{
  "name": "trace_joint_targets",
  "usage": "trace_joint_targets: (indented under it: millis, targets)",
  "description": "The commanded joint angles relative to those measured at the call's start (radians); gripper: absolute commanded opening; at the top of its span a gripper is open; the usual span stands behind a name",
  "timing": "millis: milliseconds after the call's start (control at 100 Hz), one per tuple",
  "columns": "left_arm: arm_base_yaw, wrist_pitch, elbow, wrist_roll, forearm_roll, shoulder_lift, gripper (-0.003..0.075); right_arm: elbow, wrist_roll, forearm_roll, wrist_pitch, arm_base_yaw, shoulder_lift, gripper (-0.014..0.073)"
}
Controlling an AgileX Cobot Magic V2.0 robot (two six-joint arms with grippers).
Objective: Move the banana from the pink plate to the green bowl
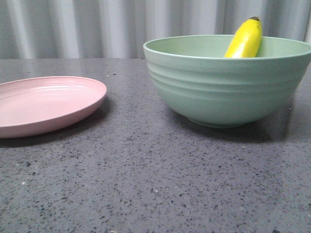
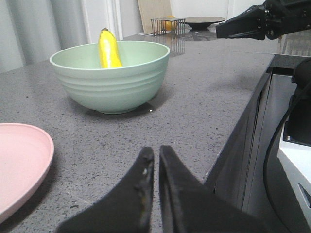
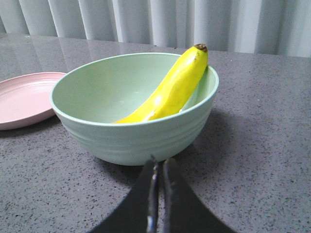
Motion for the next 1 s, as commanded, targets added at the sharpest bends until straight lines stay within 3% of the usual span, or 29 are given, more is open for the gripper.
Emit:
trace_joint_targets:
  millis: [0, 170, 260, 720, 990]
  targets:
    - [0.000, -0.089, -0.020, -0.007, -0.011, 0.010, -0.0020, -0.028, -0.008, -0.003, -0.072, -0.004, 0.010, -0.0065]
    - [0.051, -0.096, 0.000, -0.014, 0.115, 0.010, -0.0020, -0.028, -0.008, -0.003, -0.072, -0.004, 0.010, -0.0065]
    - [0.123, -0.139, 0.017, -0.129, 0.153, 0.010, -0.0020, -0.028, -0.008, -0.003, -0.072, -0.004, 0.010, -0.0065]
    - [0.739, -0.378, 0.156, -0.166, 0.154, 0.009, -0.0020, -0.028, -0.008, -0.003, -0.072, -0.004, 0.010, -0.0065]
    - [0.943, -0.272, 0.161, -0.166, 0.168, -0.001, -0.0020, -0.028, -0.008, -0.003, -0.072, -0.004, 0.010, -0.0065]
